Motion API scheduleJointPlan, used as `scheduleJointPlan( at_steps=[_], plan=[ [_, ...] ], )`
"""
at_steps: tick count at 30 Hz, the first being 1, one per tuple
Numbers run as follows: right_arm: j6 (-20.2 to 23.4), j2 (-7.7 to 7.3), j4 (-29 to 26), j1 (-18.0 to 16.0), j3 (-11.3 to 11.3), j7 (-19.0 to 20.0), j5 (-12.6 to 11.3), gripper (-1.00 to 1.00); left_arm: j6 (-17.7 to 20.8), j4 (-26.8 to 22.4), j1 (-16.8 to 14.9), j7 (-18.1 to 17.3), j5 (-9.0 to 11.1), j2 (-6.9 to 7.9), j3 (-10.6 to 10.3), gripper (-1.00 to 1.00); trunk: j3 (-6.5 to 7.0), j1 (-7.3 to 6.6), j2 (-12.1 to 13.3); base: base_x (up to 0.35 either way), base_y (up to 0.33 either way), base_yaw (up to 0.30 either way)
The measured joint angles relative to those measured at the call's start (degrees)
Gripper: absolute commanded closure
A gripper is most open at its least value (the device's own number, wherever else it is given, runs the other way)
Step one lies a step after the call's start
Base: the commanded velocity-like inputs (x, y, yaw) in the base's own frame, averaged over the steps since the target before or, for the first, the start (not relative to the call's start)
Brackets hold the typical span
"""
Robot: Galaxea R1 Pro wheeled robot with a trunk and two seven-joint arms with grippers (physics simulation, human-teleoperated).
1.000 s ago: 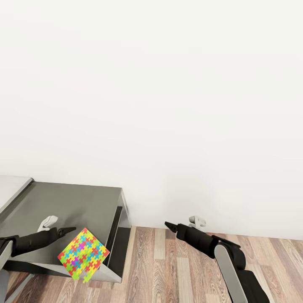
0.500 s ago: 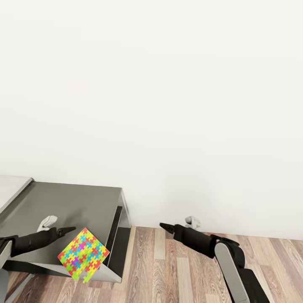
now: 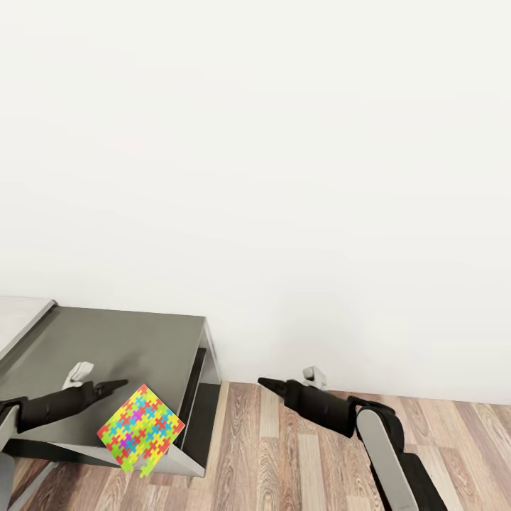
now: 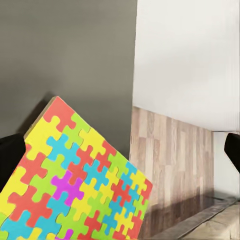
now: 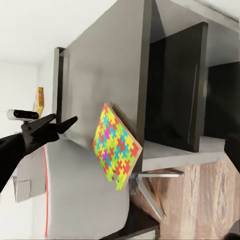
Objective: Put all the toys in the child's room - the three board games (two on the bed and one on the table), the two jigsaw puzzles on the table, and the tennis ball on the table - inside the toy box on the table in the child's room.
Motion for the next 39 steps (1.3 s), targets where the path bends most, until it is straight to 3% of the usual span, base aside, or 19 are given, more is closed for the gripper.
scheduleJointPlan(
  at_steps=[5, 10, 14, 16, 22, 29, 39],
  plan=[
    [2.49, 0.11, 0.93, -0.25, 0.62, -0.06, -2.72, -1.0, -0.04, -0.01, 0.07, -2.43, -0.06, 0.28, 0.09, -1.0, 0.0, 0.0, 0.0, 0.0, 0.0, 0.0],
    [4.21, 0.18, 2.79, -1.65, 1.38, -0.36, -7.43, -1.0, -0.15, -0.01, 0.14, -5.39, -0.02, 0.98, 0.14, -1.0, 0.0, 0.0, 0.0, 0.0, 0.0, 0.0],
    [4.45, 0.24, 4.63, -2.79, 2.31, -0.52, -9.16, -1.0, -0.25, -0.04, 0.17, -7.95, 0.02, 1.34, 0.16, -1.0, 0.0, 0.0, 0.0, 0.0, 0.0, 0.0],
    [4.45, 0.33, 5.33, -3.07, 2.54, -0.55, -9.44, -1.0, -0.29, -0.04, 0.2, -8.76, 0.02, 1.39, 0.16, -1.0, 0.0, 0.0, 0.0, 0.0, 0.0, 0.0],
    [4.45, 2.19, 13.53, -6.73, 3.29, -0.68, -10.16, -1.0, -0.6, -0.02, 0.3, -14.44, -0.05, 1.6, 0.22, -1.0, 0.0, 0.0, 0.0, 0.0, 0.0, 0.0],
    [4.46, 3.26, 23.28, -10.05, 3.51, -0.72, -10.0, -1.0, -0.77, -0.05, 0.36, -18.07, -0.06, 1.64, 0.25, -1.0, 0.0, 0.0, 0.0, 0.0, 0.0, 0.0],
    [4.47, 3.6, 28.0, -13.16, 3.72, -0.86, -9.87, -1.0, -0.81, -0.1, 0.37, -21.71, 0.02, 1.65, 0.25, -1.0, 0.0, 0.0, 0.0, 0.0, 0.04, 0.0]
  ],
)
